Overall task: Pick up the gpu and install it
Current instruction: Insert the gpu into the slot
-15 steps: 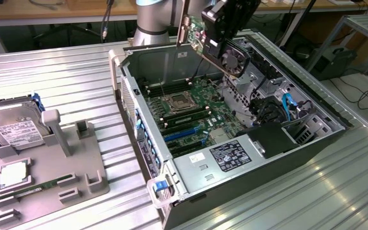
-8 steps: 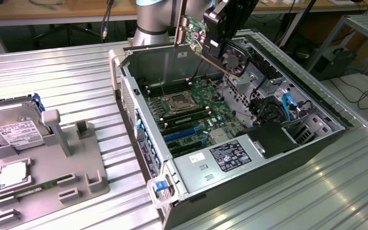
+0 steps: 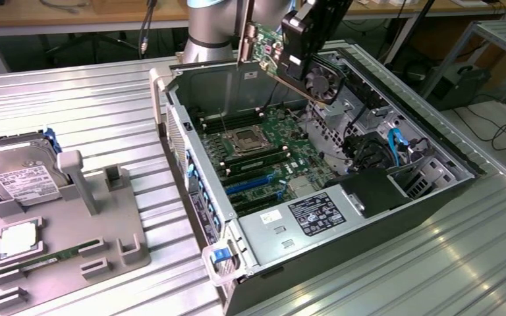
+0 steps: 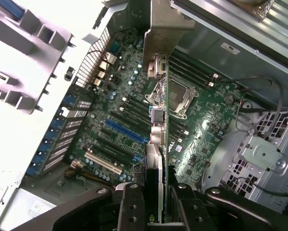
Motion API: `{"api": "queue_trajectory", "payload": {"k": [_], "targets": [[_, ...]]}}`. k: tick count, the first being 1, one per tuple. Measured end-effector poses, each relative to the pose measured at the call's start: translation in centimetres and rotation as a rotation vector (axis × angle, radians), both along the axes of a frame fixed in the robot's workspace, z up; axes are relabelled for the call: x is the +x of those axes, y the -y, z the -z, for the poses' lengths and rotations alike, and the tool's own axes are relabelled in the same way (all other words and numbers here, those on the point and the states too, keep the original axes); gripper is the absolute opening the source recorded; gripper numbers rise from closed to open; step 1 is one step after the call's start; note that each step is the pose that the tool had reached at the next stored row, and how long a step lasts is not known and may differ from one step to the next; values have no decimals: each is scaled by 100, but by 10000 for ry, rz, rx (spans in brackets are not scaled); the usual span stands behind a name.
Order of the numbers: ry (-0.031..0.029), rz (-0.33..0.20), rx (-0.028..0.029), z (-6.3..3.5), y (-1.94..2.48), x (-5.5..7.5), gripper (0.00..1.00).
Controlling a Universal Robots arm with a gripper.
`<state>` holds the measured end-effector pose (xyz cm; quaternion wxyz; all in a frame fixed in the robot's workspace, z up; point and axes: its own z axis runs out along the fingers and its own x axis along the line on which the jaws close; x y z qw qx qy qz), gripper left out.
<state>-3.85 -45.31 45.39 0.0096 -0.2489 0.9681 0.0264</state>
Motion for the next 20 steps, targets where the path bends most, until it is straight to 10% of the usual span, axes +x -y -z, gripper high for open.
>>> {"api": "queue_trajectory", "payload": {"k": [20], "targets": [[0, -1288, 0, 0, 0, -7, 27]]}}
